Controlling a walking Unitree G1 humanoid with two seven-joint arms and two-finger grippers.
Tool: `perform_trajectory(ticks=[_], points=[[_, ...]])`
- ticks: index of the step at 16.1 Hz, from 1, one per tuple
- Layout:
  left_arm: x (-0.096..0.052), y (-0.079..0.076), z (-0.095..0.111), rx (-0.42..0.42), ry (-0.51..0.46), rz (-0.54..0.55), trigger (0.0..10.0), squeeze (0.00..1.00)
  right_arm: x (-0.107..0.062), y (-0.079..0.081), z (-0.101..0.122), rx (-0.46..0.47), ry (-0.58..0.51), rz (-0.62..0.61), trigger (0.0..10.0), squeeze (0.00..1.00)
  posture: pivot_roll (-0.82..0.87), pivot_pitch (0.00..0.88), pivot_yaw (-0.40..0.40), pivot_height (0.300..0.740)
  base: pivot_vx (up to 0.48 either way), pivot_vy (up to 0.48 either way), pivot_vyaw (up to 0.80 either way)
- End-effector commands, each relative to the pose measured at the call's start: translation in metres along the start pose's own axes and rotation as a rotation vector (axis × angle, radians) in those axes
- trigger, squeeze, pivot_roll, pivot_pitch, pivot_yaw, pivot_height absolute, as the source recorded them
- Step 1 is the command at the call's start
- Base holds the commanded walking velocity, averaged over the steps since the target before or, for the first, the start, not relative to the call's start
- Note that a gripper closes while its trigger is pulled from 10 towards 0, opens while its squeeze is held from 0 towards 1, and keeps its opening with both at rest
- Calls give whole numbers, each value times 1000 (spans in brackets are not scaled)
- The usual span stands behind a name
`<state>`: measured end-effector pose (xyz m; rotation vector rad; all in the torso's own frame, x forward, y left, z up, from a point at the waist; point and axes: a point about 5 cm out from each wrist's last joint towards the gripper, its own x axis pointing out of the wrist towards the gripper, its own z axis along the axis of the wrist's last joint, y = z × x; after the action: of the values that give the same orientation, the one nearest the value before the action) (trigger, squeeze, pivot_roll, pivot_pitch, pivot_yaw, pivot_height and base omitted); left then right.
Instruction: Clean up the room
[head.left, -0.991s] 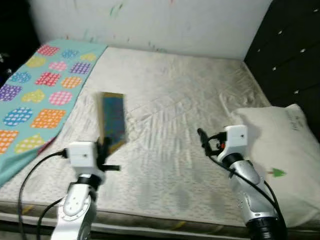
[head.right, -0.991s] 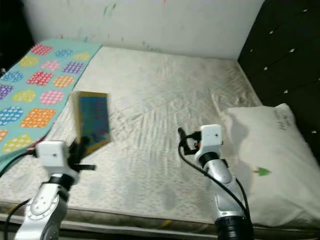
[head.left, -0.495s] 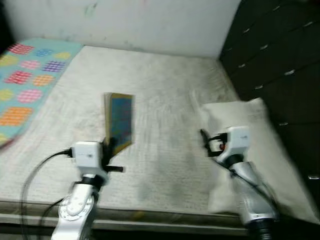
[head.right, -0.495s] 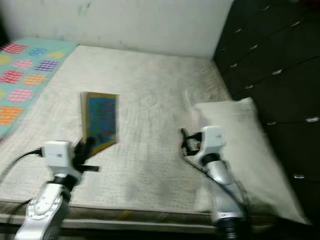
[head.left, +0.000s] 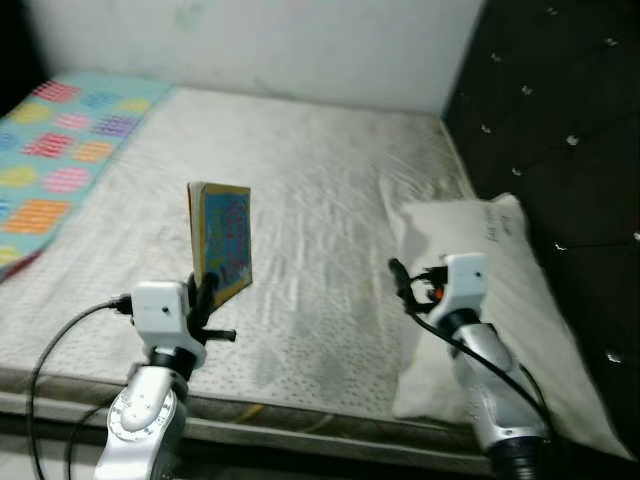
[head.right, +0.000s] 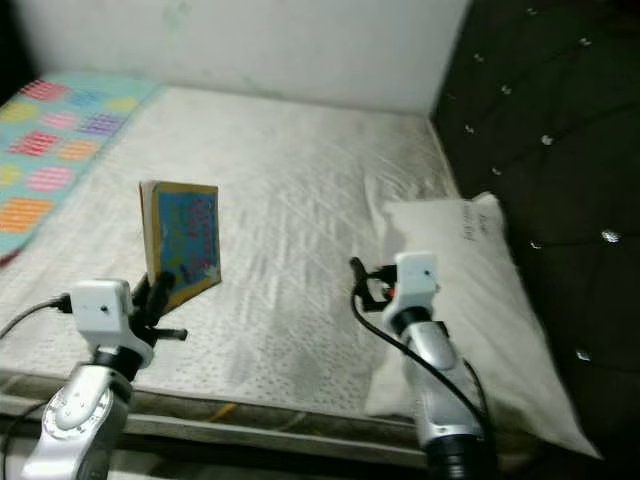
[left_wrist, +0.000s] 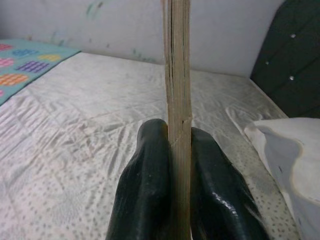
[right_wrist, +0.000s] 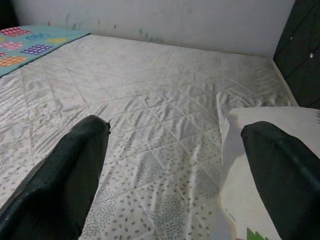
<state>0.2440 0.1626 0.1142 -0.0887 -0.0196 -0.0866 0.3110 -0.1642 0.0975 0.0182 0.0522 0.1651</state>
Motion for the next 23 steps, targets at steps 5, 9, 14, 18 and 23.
perform_trajectory(ticks=[5,9,14,18,23], points=[[3,-2,10,20,-49,-13,10000,0,2,-3,2,27,0,-19,10000,0,-39,81,-96,740,0,0,-619],[4,-3,10,24,-50,-19,10000,0,2,-3,3,30,-3,-21,10000,0,-41,78,-94,740,0,-73,-133],[4,-3,10,19,-49,-20,10000,0,2,-3,3,28,-4,-20,10000,0,-41,78,-95,740,0,-292,0],[4,-3,10,-2,-55,-18,10000,0,2,-3,3,27,-5,-19,10000,0,-42,78,-96,740,0,-144,0],[4,-3,11,-8,-59,-14,10000,0,2,-4,3,26,-3,-23,10000,0,-44,77,-97,740,0,0,0]])
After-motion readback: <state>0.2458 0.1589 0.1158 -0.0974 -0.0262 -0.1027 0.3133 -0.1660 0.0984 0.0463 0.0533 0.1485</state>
